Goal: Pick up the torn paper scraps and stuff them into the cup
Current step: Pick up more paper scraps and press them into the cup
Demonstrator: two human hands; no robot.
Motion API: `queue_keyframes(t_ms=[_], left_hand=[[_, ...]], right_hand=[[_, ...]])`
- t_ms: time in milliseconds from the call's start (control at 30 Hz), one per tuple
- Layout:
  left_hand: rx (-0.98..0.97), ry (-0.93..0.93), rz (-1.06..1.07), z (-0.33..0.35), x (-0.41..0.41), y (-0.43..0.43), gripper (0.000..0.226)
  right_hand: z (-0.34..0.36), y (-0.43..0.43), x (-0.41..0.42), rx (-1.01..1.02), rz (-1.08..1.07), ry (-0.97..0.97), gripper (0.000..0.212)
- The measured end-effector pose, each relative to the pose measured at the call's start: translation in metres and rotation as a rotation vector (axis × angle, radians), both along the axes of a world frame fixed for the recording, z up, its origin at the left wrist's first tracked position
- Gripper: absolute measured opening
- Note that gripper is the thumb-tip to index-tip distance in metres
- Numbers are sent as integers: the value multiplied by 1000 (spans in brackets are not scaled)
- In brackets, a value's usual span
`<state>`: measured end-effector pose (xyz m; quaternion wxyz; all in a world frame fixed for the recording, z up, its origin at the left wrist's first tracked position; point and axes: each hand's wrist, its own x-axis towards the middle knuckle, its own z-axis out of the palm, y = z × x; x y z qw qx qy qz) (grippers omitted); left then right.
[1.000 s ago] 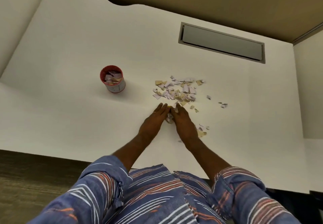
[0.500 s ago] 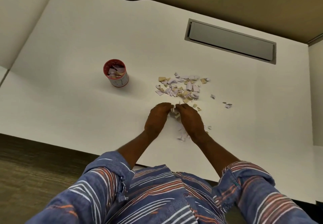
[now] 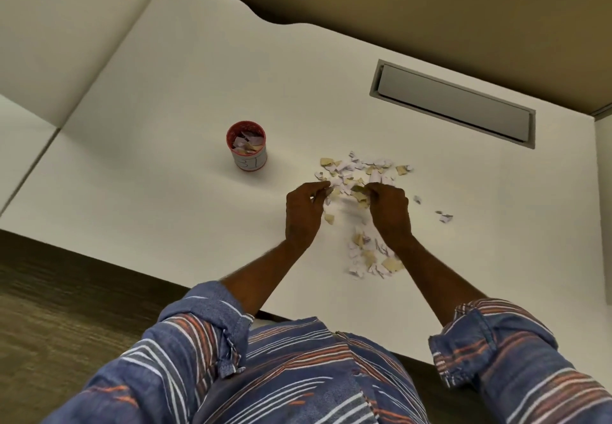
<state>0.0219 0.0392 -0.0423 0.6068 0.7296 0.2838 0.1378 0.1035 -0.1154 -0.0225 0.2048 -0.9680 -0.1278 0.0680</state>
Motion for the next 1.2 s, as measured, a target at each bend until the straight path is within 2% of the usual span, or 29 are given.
queue_keyframes(t_ms=[233,400,500,600,700,1000,1200], left_hand=[[-108,-86,160,24,9,40,23],[-77,-146,247,47,26,101,22],[-129,-165,301,54,30,143,19],[-11,-134,340,55,29,179,19],[25,-129,355,55,28,197,22],[-21,-97,355,44,27,215,22],[-8,-68,309,43,29,214,25]], right_hand=[[3,16,11,236,-268,289,24],[36,83,14,399,-173,316,20],[57,136,15,449,-81,300,18],[70,185,15,406,51,245,19],[74,223,17,309,127,202,23],[58,272,21,-148,405,90,20],[51,284,14,-163,399,174,27]])
